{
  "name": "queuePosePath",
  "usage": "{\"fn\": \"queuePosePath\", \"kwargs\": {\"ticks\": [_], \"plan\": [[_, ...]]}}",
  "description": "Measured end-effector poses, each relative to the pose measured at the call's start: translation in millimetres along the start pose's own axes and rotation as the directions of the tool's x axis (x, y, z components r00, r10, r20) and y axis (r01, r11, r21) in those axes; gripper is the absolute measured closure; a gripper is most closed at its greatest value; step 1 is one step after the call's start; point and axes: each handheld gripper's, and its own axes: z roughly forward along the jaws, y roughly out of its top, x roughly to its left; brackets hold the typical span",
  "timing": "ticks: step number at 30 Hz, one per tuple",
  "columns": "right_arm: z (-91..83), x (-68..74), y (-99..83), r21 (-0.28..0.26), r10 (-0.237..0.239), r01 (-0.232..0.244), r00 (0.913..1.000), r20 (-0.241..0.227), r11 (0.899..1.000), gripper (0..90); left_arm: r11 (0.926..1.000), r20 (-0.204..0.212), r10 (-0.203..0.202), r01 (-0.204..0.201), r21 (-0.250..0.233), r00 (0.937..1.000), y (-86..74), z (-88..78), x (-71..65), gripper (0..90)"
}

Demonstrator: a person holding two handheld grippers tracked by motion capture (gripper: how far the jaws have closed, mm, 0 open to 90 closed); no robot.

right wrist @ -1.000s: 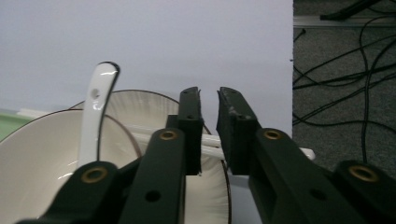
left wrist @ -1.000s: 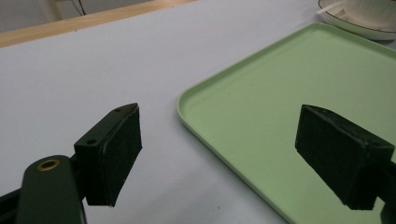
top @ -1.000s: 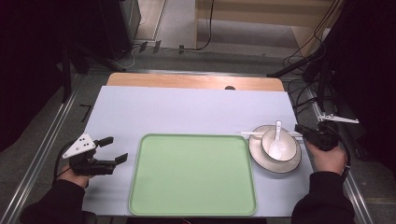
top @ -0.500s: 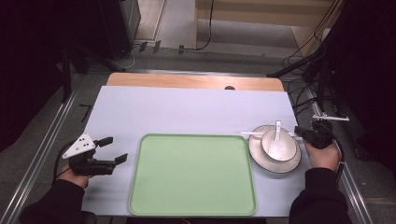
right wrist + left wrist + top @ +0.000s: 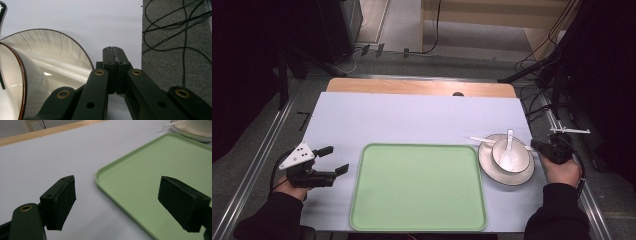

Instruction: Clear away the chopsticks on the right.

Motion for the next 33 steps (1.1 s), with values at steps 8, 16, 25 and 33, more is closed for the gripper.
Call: {"fn": "queuePosePath", "kwargs": {"ticks": [8,16,25,33], "plan": [[-7.2,2.1,-6.1,0.006,-0.019,0.019,0.9998,0.003,1.000,90.0,1.0000,0.005,0.002,-0.002,0.001,1.0000,1.1,1.4,0.6,14.9],[-11.5,4.9,-9.8,0.004,-0.030,0.030,0.9995,-0.004,1.000,90.0,1.0000,0.006,-0.001,0.001,-0.005,1.0000,1.7,3.0,0.9,15.0],[-17.1,8.7,-14.6,0.010,-0.053,0.053,0.9985,-0.013,0.999,90.0,0.9999,0.002,-0.002,0.002,-0.014,1.0000,2.2,3.2,1.9,15.1],[-20.5,11.2,-18.3,0.019,-0.069,0.070,0.9974,-0.020,0.997,90.0,0.9999,0.001,-0.004,0.004,-0.014,1.0000,2.3,3.0,2.0,15.1]]}}
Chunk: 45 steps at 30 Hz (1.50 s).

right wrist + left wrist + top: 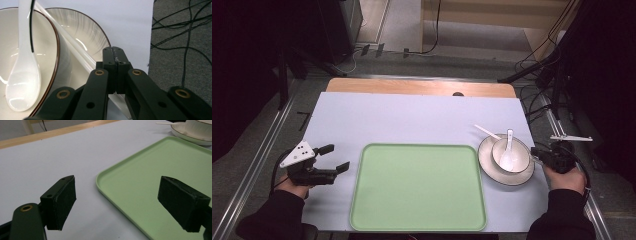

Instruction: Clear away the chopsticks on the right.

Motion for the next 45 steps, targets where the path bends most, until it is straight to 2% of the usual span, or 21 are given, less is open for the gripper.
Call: {"fn": "queuePosePath", "kwargs": {"ticks": [12,33,38,40,41,42,44,45], "plan": [[-5.7,2.3,-5.2,-0.004,-0.017,0.017,0.9995,-0.026,1.000,90.0,1.0000,0.002,-0.001,0.001,-0.001,1.0000,0.0,0.5,0.0,15.1],[-6.2,0.5,-10.6,0.020,-0.019,0.020,0.9990,-0.039,1.000,88.9,1.0000,0.006,-0.001,0.001,0.001,1.0000,0.2,1.9,-0.3,15.1],[-9.9,-2.5,-11.7,0.005,-0.004,0.005,0.9993,-0.038,1.000,83.0,1.0000,0.006,0.000,0.000,0.003,1.0000,0.4,2.0,-0.4,15.1],[-14.3,-2.7,-11.5,-0.026,-0.012,0.011,0.9983,-0.057,1.000,76.4,1.0000,0.006,0.001,-0.001,0.004,1.0000,0.5,2.0,-0.4,15.1],[-14.3,-2.7,-11.5,-0.026,-0.012,0.011,0.9983,-0.057,1.000,76.4,1.0000,0.006,0.001,-0.001,0.004,1.0000,0.5,2.0,-0.4,15.1],[-15.9,-1.9,-11.3,-0.040,-0.022,0.020,0.9982,-0.057,0.999,69.3,1.0000,0.006,0.002,-0.002,0.005,1.0000,0.5,2.0,-0.4,15.1],[-16.5,-1.5,-11.2,-0.042,-0.024,0.021,0.9980,-0.058,0.999,66.1,1.0000,0.007,0.003,-0.003,0.006,1.0000,0.5,2.0,-0.4,15.1],[-16.9,-1.2,-11.3,-0.046,-0.026,0.023,0.9982,-0.055,0.999,61.3,1.0000,0.006,0.004,-0.004,0.009,1.0000,0.6,1.9,-0.5,15.1]]}}
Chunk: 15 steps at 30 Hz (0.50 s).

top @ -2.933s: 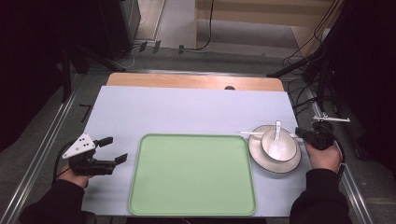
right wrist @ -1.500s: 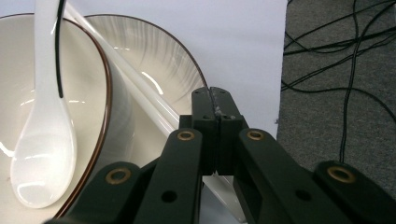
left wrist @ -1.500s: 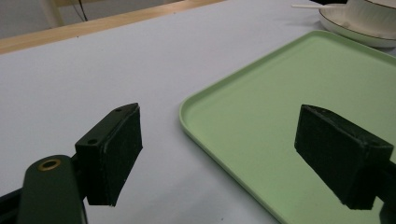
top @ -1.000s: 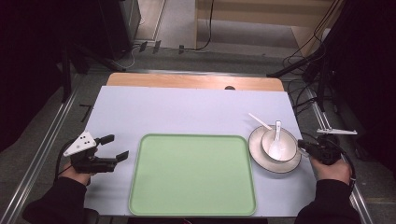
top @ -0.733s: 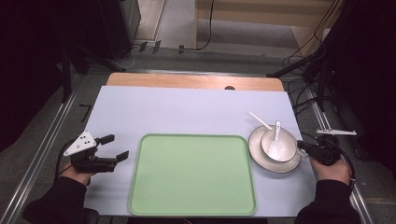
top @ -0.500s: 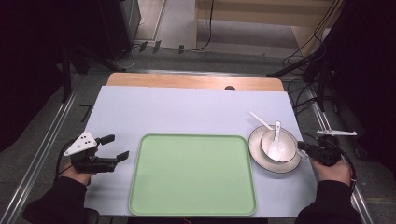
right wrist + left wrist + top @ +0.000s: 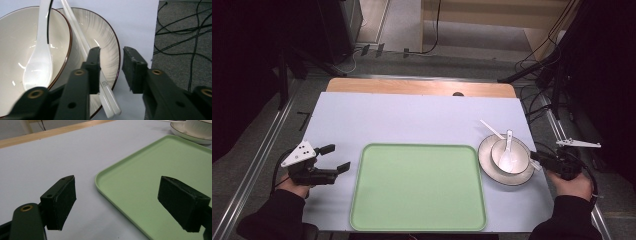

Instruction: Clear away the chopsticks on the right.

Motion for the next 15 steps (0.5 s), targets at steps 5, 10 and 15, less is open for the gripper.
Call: {"fn": "queuePosePath", "kwargs": {"ticks": [5,10,15], "plan": [[-2.3,-5.5,-0.6,-0.017,0.018,-0.018,0.9997,0.014,1.000,39.0,1.0000,0.002,0.002,-0.002,0.003,1.0000,0.1,0.1,0.2,15.1],[-1.3,-8.5,-1.4,-0.024,0.031,-0.031,0.9995,-0.011,0.999,26.6,1.0000,0.002,0.005,-0.005,0.003,1.0000,0.2,0.1,0.2,15.1],[-1.1,-6.2,0.4,-0.019,0.017,-0.017,0.9998,-0.010,1.000,32.2,1.0000,0.002,0.004,-0.004,0.002,1.0000,0.2,0.2,0.1,15.1]]}}
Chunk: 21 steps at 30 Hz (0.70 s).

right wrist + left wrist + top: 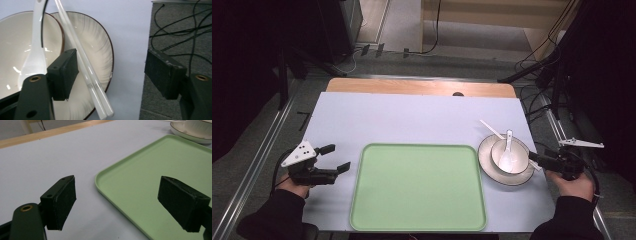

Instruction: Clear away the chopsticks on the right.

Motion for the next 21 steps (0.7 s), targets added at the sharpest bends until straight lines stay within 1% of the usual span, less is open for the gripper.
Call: {"fn": "queuePosePath", "kwargs": {"ticks": [1,2,5,7,8,9,11,15,16,21], "plan": [[-1.4,2.2,0.8,-0.002,-0.028,0.028,0.9996,0.001,1.000,47.6,1.0000,0.000,0.000,0.000,0.001,1.0000,0.0,0.0,0.0,15.1],[-1.2,3.8,0.9,-0.004,-0.046,0.046,0.9989,0.006,0.999,52.0,1.0000,0.000,0.000,0.000,0.001,1.0000,0.0,0.0,0.0,15.1],[0.9,7.1,1.1,0.019,-0.055,0.055,0.9985,-0.002,0.998,61.2,1.0000,0.000,0.001,-0.001,0.001,1.0000,0.0,0.1,0.2,15.1],[2.9,7.9,0.7,0.025,-0.064,0.064,0.9979,-0.006,0.998,65.1,1.0000,0.001,0.000,0.000,0.000,1.0000,-0.1,0.3,0.0,15.1],[2.9,7.9,0.7,0.025,-0.064,0.064,0.9979,-0.006,0.998,65.1,1.0000,0.001,0.000,0.000,0.000,1.0000,-0.1,0.3,0.0,15.1],[4.8,8.1,0.3,0.032,-0.064,0.065,0.9978,-0.017,0.997,67.8,1.0000,0.001,0.001,-0.001,0.000,1.0000,0.0,0.3,0.0,15.1],[6.6,8.1,0.1,0.041,-0.068,0.069,0.9973,-0.026,0.997,70.0,1.0000,-0.001,-0.002,0.002,-0.002,1.0000,-0.1,0.5,0.0,15.1],[10.2,8.6,-0.5,0.056,-0.078,0.079,0.9967,-0.025,0.995,73.6,1.0000,0.001,0.000,0.000,-0.001,1.0000,-0.1,0.5,0.0,15.1],[10.4,9.0,-0.3,0.063,-0.077,0.078,0.9969,-0.018,0.995,74.6,1.0000,0.000,-0.002,0.002,-0.002,1.0000,-0.1,0.5,-0.1,15.1],[12.5,8.6,0.0,0.066,-0.074,0.075,0.9970,-0.022,0.995,78.3,1.0000,0.002,0.001,-0.001,-0.001,1.0000,-0.1,0.6,0.1,15.1]]}}
